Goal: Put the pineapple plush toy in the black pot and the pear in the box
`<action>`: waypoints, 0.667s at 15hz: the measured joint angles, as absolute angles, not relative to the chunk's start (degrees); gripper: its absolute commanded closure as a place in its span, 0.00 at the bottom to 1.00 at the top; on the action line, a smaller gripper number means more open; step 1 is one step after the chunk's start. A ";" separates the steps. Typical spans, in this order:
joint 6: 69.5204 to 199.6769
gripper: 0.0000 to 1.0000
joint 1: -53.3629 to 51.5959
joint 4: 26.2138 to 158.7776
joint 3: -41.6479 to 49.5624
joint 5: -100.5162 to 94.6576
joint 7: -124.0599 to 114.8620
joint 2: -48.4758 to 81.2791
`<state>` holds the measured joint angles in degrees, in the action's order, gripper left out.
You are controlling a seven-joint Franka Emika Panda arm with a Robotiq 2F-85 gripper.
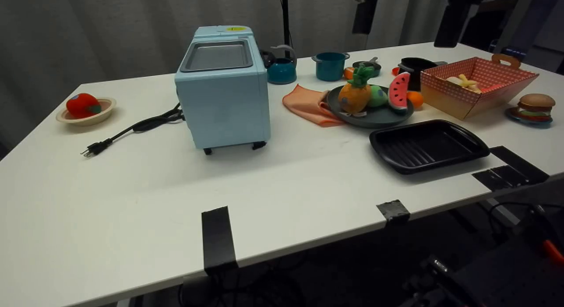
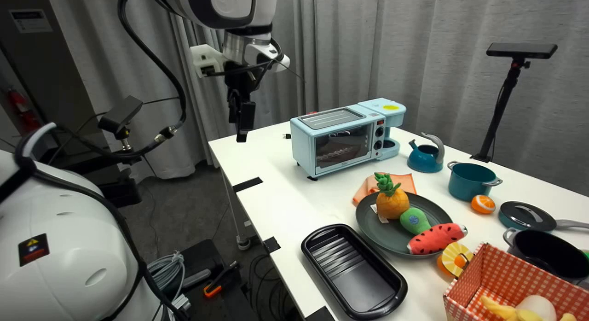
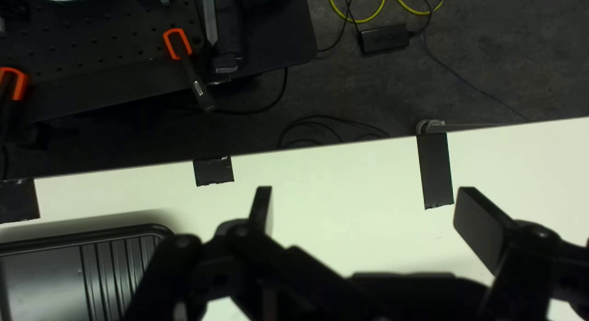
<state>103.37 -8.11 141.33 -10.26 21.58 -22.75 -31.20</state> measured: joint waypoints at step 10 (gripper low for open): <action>103.46 0.00 -7.66 140.99 -10.21 21.27 -22.75 -30.88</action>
<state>103.46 -7.66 140.99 -10.21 21.27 -22.75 -30.88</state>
